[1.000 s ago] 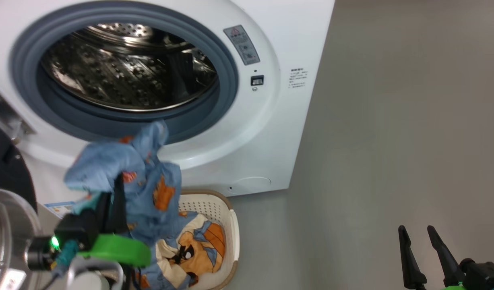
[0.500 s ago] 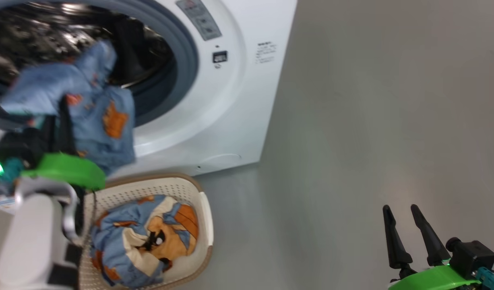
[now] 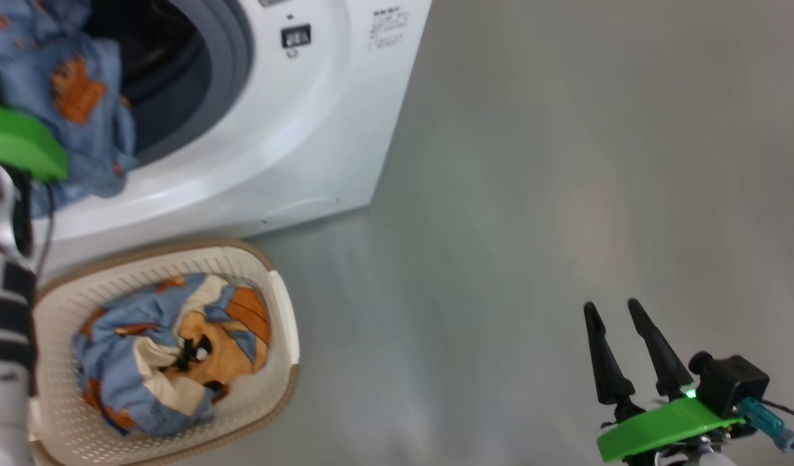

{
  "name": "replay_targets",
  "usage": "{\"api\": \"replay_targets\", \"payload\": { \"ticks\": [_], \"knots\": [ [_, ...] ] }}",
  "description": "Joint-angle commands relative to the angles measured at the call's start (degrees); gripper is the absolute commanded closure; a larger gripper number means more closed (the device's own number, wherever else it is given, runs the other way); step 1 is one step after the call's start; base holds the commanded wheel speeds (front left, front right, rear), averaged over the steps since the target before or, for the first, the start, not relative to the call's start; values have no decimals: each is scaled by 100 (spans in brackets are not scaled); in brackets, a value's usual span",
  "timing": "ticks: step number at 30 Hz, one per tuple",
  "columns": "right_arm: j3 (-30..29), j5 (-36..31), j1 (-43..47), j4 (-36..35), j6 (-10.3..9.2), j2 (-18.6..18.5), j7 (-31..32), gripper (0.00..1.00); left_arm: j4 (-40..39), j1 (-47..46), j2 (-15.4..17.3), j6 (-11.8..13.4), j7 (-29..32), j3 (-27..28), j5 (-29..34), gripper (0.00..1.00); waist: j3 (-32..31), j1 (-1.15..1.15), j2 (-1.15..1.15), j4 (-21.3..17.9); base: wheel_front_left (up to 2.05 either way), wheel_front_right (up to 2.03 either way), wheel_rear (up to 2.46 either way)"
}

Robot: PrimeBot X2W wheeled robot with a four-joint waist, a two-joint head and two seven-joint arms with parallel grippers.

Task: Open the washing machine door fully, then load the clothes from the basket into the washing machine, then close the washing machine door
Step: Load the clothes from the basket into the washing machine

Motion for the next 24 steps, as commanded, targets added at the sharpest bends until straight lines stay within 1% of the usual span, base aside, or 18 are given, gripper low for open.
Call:
{"api": "replay_targets", "payload": {
  "ticks": [1, 6, 11, 20, 24],
  "knots": [
    [164, 63, -118, -99, 14, -78, -28, 0, -42, -267, 303, 40, -36, 94, 81, 100, 382, 0, 0, -232, 0, 0, 0],
    [311, 146, -226, -40, 14, -139, -28, 0, 377, -922, 444, 62, -36, 38, 155, 100, 676, 0, 0, -336, 0, 0, 0],
    [420, 222, -284, 0, 14, -174, -28, 0, 708, -1527, 666, 98, -36, 25, 212, 100, 923, 0, 0, -439, 0, 0, 0],
    [528, 341, -341, -10, 14, -231, -28, 0, 938, -2370, 891, 183, -36, -57, 310, 100, 1288, 0, 0, -521, 0, 0, 0],
    [563, 380, -381, -24, 14, -249, -28, 0, 806, -2656, 953, 235, -36, 16, 247, 100, 1395, 0, 0, -570, 0, 0, 0]
  ]
}}
